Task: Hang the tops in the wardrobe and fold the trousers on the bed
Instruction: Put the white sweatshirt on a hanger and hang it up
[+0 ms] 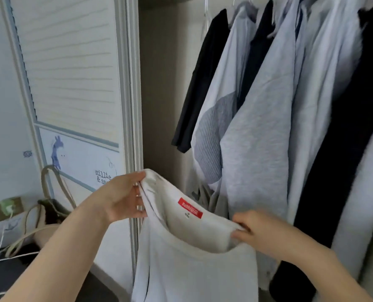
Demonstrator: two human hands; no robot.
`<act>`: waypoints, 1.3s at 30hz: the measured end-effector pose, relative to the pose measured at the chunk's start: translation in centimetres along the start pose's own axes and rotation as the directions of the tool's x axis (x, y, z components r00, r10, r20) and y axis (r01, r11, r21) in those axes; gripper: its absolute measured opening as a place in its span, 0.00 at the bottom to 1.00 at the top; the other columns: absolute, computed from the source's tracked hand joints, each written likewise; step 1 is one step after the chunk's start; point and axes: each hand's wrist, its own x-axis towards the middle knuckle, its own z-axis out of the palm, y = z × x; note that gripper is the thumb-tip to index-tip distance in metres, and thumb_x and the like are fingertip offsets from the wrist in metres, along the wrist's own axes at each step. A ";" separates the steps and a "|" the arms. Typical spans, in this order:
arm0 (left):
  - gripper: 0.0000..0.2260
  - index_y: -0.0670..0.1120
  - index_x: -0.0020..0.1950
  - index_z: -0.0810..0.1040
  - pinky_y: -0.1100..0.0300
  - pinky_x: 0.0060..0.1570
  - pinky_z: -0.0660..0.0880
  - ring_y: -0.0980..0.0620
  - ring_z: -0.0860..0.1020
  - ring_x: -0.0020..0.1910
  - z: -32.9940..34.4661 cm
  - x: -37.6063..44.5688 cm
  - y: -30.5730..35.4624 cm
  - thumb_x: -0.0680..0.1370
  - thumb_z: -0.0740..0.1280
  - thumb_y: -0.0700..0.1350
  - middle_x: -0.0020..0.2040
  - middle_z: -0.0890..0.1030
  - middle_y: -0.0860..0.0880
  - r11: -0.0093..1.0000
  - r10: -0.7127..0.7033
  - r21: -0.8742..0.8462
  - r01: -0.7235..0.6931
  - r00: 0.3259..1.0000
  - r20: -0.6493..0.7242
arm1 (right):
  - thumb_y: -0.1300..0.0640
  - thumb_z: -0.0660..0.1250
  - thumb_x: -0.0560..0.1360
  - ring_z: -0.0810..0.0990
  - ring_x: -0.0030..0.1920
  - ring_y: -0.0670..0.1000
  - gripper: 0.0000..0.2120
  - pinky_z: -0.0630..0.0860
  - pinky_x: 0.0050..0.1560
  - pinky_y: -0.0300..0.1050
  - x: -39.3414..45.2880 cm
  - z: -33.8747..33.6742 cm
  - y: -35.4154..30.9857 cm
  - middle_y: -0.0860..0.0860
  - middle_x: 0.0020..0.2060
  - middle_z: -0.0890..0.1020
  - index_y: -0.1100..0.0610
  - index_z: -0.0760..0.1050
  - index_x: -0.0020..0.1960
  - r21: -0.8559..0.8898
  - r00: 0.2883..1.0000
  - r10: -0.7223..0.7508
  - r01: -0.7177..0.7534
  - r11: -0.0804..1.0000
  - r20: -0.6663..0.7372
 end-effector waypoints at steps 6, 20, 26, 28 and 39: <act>0.12 0.46 0.51 0.78 0.56 0.38 0.77 0.51 0.80 0.37 1.1 2.5 5.9 0.83 0.60 0.52 0.39 0.81 0.47 0.903 0.325 0.243 -0.354 0.934 0.151 | 0.51 0.63 0.77 0.79 0.42 0.47 0.06 0.76 0.48 0.46 5.4 -9.0 -5.8 0.48 0.40 0.83 0.51 0.76 0.45 -0.058 0.983 -0.091 0.083 0.995 -0.160; 0.04 0.58 0.51 0.69 0.61 0.40 0.76 0.59 0.77 0.37 -0.3 9.6 10.7 0.82 0.56 0.53 0.38 0.78 0.56 0.000 0.864 0.807 -0.590 0.407 0.297 | 0.63 0.57 0.77 0.72 0.56 0.60 0.10 0.73 0.48 0.52 23.3 -31.5 -11.4 0.59 0.54 0.75 0.63 0.73 0.56 -0.390 0.527 -0.228 -0.219 0.895 -0.819; 0.04 0.59 0.52 0.70 0.62 0.44 0.74 0.59 0.76 0.40 -1.3 12.0 12.5 0.82 0.56 0.53 0.40 0.79 0.57 0.034 0.874 0.783 -0.621 0.398 0.278 | 0.69 0.58 0.75 0.74 0.60 0.65 0.16 0.73 0.56 0.53 29.5 -36.8 -10.3 0.65 0.60 0.73 0.68 0.68 0.62 -0.146 0.547 0.087 -0.369 0.918 -0.832; 0.05 0.57 0.54 0.71 0.59 0.47 0.75 0.58 0.77 0.42 -1.7 12.6 13.0 0.82 0.56 0.53 0.41 0.79 0.56 0.039 0.882 0.775 -0.631 0.386 0.270 | 0.68 0.59 0.76 0.74 0.62 0.64 0.16 0.73 0.57 0.51 31.3 -37.6 -9.7 0.64 0.62 0.73 0.68 0.68 0.64 -0.002 0.539 0.236 -0.403 0.915 -0.809; 0.30 0.59 0.58 0.63 0.63 0.53 0.73 0.61 0.77 0.46 -2.7 13.9 13.4 0.65 0.35 0.68 0.46 0.79 0.58 0.014 0.809 0.797 -0.604 0.475 0.346 | 0.66 0.54 0.77 0.68 0.34 0.51 0.09 0.67 0.35 0.43 35.6 -37.9 -9.2 0.55 0.42 0.73 0.59 0.67 0.40 0.577 0.579 0.529 -0.119 0.808 -0.620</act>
